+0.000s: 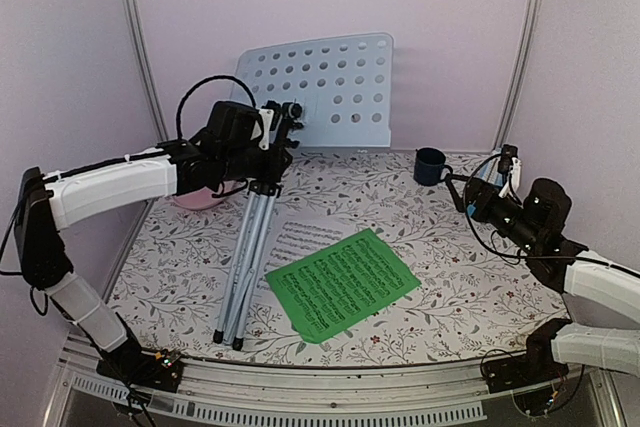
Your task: Set up the instrument practice props
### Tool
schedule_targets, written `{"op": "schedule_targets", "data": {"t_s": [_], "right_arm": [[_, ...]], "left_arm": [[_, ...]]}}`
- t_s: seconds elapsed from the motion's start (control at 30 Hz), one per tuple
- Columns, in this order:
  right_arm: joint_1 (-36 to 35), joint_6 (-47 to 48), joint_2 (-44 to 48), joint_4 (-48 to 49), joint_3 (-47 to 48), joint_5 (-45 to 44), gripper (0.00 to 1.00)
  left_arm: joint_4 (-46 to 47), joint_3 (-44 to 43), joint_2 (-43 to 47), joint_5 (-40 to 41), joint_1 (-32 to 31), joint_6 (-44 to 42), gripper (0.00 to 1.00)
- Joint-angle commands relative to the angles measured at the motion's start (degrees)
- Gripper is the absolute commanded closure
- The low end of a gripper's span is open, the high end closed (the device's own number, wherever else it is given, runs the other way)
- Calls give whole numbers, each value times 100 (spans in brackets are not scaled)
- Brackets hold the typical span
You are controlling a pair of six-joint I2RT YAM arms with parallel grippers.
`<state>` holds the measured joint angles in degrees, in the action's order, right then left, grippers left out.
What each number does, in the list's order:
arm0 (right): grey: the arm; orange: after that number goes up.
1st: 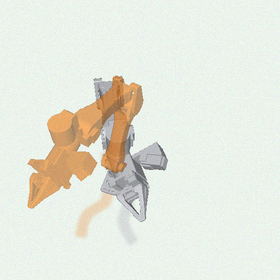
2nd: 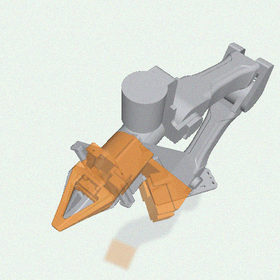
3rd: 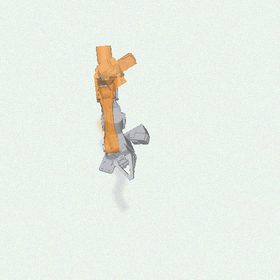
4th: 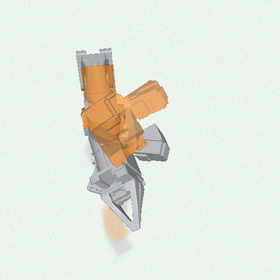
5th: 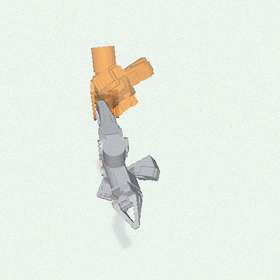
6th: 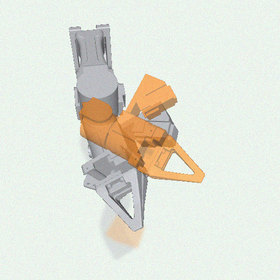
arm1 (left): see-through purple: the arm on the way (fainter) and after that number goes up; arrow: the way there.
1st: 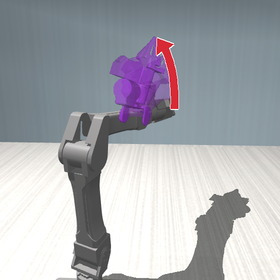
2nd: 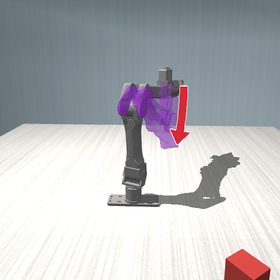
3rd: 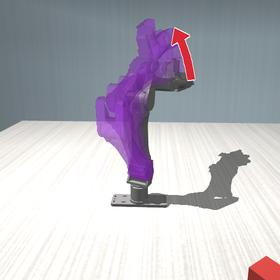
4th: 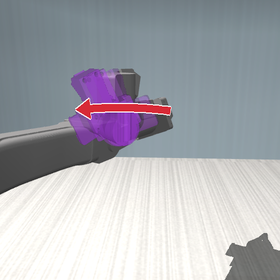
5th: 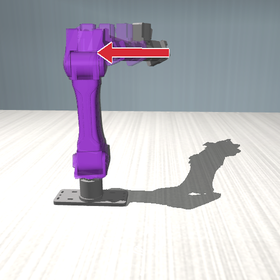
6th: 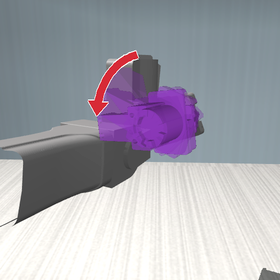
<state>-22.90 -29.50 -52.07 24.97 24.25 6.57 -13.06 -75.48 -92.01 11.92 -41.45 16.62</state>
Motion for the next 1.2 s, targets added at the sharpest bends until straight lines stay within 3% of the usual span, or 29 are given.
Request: {"op": "schedule_targets", "data": {"t_s": [0.0,0.2,0.37,0.57,0.77,1.17], "right_arm": [[-45,221,116,389,-120,366,1],[-45,389,-83,830,-169,1334,1],[-55,342,-230,1431,-267,1908,1],[-259,291,-600,1710,-95,2237,4],[-932,414,-1334,2048,305,2337,12],[-2326,1356,-3030,1443,2191,2509,26]], "left_arm": [[2514,261,904,-734,-3,-272,100],[4143,881,1480,-2238,74,-322,100],[4809,714,1651,-3113,85,-222,100],[5901,780,1866,-3628,102,52,100],[6831,922,1836,-4062,102,469,100],[7494,983,1706,-4581,114,661,100]]}}
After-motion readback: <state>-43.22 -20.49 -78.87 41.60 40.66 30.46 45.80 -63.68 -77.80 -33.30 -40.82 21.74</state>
